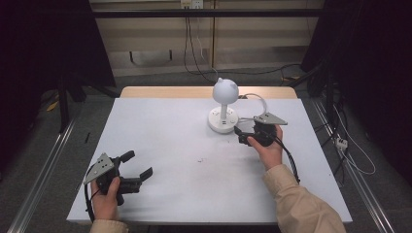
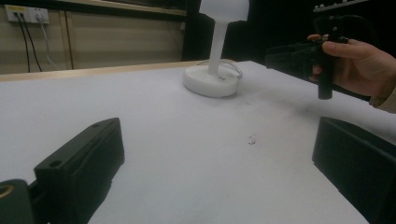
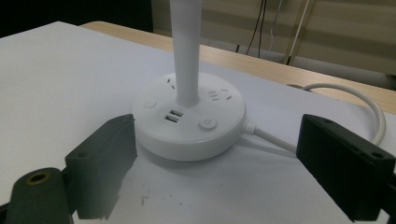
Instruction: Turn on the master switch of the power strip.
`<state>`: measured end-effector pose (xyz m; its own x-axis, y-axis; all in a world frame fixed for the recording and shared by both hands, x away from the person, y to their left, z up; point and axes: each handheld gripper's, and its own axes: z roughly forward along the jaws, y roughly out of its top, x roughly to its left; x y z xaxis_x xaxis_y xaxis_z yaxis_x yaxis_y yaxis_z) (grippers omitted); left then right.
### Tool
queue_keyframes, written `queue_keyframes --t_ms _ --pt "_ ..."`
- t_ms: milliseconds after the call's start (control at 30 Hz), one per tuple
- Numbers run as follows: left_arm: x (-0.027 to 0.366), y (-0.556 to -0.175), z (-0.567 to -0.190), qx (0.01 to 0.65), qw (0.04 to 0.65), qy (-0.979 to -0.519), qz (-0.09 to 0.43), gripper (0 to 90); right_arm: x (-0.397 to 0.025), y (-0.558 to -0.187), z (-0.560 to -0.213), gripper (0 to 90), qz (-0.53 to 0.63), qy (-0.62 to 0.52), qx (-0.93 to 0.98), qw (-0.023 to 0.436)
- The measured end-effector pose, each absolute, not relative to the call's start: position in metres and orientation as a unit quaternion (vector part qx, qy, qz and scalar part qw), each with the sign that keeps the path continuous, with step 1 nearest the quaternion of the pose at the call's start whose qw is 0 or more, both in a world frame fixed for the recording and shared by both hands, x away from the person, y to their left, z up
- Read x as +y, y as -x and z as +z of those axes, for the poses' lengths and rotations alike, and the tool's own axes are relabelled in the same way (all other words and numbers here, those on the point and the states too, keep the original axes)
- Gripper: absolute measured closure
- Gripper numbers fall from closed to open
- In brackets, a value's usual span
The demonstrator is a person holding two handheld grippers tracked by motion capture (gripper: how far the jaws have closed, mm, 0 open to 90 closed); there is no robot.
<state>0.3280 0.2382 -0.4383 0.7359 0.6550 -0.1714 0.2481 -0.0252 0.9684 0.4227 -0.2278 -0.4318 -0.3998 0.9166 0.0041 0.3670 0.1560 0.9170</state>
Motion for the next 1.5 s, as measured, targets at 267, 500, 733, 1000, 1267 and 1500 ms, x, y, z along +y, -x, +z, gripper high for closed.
queue_keyframes --t_ms 267,500,733,1000,1267,1500 --pt "0.237 -0.328 -0.438 0.323 0.620 -0.696 0.164 1.9 -0.231 -0.428 -0.432 14.5 0.460 -0.466 0.694 0.300" --pt "0.238 -0.328 -0.438 0.323 0.622 -0.694 0.165 1.9 -0.229 -0.434 -0.432 17.4 0.464 -0.469 0.693 0.292" --pt "0.238 -0.328 -0.438 0.325 0.625 -0.691 0.163 1.9 -0.226 -0.439 -0.430 22.4 0.459 -0.463 0.697 0.298" --pt "0.238 -0.328 -0.438 0.324 0.625 -0.692 0.162 1.9 -0.223 -0.445 -0.429 26.3 0.459 -0.462 0.697 0.300" --pt "0.238 -0.328 -0.438 0.324 0.627 -0.690 0.161 1.9 -0.222 -0.448 -0.431 36.5 0.458 -0.459 0.701 0.296" --pt "0.238 -0.329 -0.438 0.324 0.625 -0.691 0.161 1.9 -0.221 -0.450 -0.432 46.6 0.461 -0.459 0.700 0.295"
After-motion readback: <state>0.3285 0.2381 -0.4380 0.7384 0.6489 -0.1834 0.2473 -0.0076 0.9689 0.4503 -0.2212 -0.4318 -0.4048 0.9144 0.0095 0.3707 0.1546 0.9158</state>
